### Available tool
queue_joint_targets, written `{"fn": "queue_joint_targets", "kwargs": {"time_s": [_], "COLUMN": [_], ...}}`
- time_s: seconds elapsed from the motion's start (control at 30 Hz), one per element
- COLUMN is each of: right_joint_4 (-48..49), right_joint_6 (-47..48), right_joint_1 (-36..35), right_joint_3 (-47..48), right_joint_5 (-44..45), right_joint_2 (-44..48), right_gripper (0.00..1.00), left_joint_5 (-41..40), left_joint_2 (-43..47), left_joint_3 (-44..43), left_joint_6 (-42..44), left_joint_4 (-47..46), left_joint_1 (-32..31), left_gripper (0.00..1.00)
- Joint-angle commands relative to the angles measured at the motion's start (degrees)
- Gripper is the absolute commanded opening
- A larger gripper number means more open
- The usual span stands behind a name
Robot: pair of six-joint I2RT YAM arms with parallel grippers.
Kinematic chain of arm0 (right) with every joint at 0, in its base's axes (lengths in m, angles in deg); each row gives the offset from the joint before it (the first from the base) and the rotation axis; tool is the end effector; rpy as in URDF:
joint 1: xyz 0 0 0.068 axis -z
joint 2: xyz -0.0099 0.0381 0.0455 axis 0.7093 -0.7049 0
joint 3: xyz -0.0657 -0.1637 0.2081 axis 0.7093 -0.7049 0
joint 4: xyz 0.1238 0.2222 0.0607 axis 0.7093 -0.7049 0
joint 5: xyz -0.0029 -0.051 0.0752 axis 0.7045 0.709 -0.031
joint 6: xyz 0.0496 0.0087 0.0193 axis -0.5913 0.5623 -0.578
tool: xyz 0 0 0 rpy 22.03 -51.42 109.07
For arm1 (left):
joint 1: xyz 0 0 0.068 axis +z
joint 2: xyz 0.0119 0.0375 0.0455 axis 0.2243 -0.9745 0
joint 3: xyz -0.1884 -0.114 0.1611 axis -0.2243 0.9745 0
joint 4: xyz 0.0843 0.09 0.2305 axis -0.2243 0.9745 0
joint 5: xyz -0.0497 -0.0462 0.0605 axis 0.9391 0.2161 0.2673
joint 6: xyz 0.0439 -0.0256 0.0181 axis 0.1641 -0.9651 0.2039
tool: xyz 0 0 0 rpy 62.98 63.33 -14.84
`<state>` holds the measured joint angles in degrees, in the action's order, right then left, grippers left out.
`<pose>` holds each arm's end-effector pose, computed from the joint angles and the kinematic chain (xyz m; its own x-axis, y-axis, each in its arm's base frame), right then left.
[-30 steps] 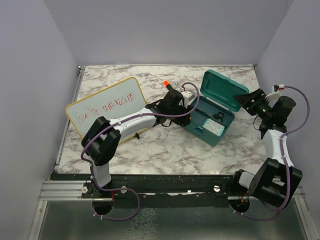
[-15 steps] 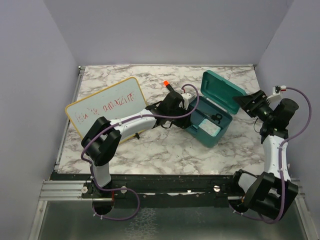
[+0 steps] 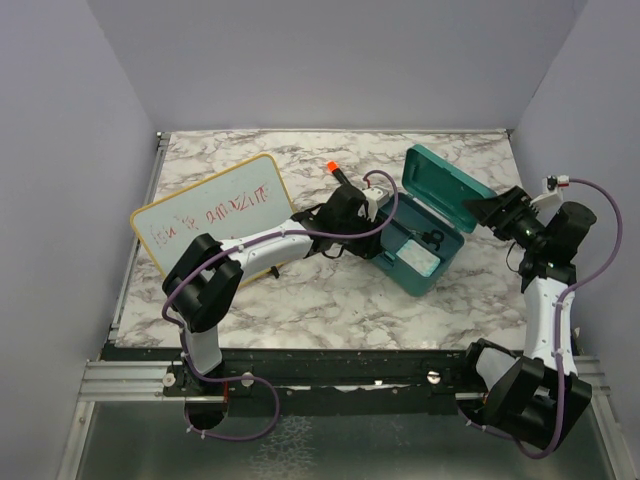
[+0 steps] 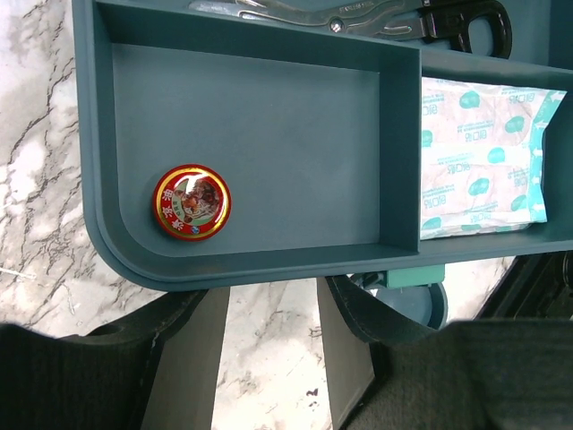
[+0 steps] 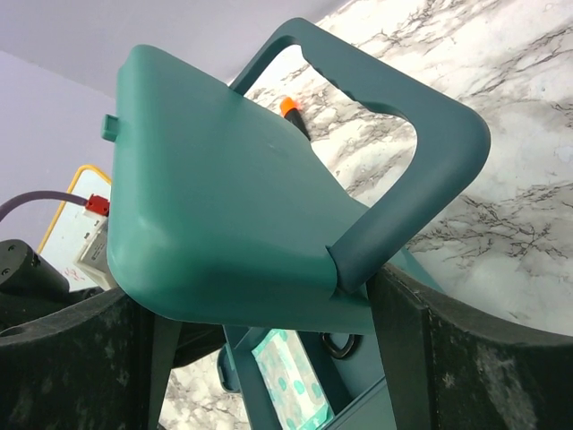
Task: Organize the medicine kit
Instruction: Close the medicine box at the center of the board.
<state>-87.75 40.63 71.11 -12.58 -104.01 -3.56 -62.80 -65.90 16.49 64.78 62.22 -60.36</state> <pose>0.2065 -0.0704 0.2953 -0.4119 0.6147 -0.6726 -0.1663 0.6750 0.7188 0.2692 -0.3064 0.2309 -0.6554 0.2965 -0.6946 0.6854 0.6197 -0.3822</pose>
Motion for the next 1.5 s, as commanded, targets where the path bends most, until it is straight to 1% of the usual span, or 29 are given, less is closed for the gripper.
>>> {"fn": "queue_joint_targets", "kwargs": {"time_s": [0.0,0.13,0.23,0.47,0.63,0.7,0.77,1.03,1.1,1.2,1.27,1.37,1.47], "right_joint_4": [1.73,1.77,2.07,6.34,2.37,2.30,2.97,0.68,-0.18,-9.11,-12.98,-12.81,-11.07], "right_joint_6": [0.05,-0.10,-1.49,-10.11,-10.81,-11.92,-13.17,-14.89,-13.74,-6.51,-1.53,5.41,12.59], "right_joint_1": [-0.27,-0.27,-0.23,-0.27,-0.27,-0.27,-0.27,-0.25,-0.26,-0.21,-0.27,-0.25,-0.59], "right_joint_3": [-0.82,-0.90,-0.84,-0.84,-0.17,-0.03,0.14,1.11,2.07,5.61,7.30,8.09,8.16], "right_joint_5": [-3.40,-4.55,-5.18,-7.55,-6.72,-7.15,-7.72,-8.00,-8.41,-6.31,-3.63,-2.68,-3.26], "right_joint_2": [1.70,2.59,2.80,3.12,3.13,3.07,3.35,4.41,4.44,4.03,4.44,5.73,5.88], "right_gripper": [0.85,0.89,0.90,0.95,0.99,1.00,1.00,1.00,0.99,0.96,0.94,0.90,0.90], "left_joint_5": [1.17,1.47,1.67,1.64,1.49,1.56,1.65,0.44,0.57,0.68,0.37,0.22,0.60], "left_joint_2": [2.30,2.11,2.08,1.86,1.77,1.49,1.38,1.86,1.52,1.48,1.84,2.26,2.29], "left_joint_3": [0.72,0.72,0.72,0.55,0.76,0.69,0.64,1.21,1.01,1.06,1.28,1.42,1.34], "left_joint_6": [-0.32,-0.16,-0.10,0.02,-0.09,-0.10,-0.15,0.47,0.42,0.41,0.40,0.37,0.02], "left_joint_4": [-1.63,-1.56,-1.59,-1.55,-1.61,-1.55,-1.60,-1.75,-1.79,-1.63,-1.87,-2.31,-2.58], "left_joint_1": [-0.54,-0.60,-0.60,-0.62,-0.64,-0.68,-0.71,-0.72,-0.68,-0.73,-0.69,-0.68,-0.73], "left_gripper": [0.45,0.45,0.45,0.45,0.45,0.45,0.45,0.45,0.45,0.45,0.45,0.45,0.45]}}
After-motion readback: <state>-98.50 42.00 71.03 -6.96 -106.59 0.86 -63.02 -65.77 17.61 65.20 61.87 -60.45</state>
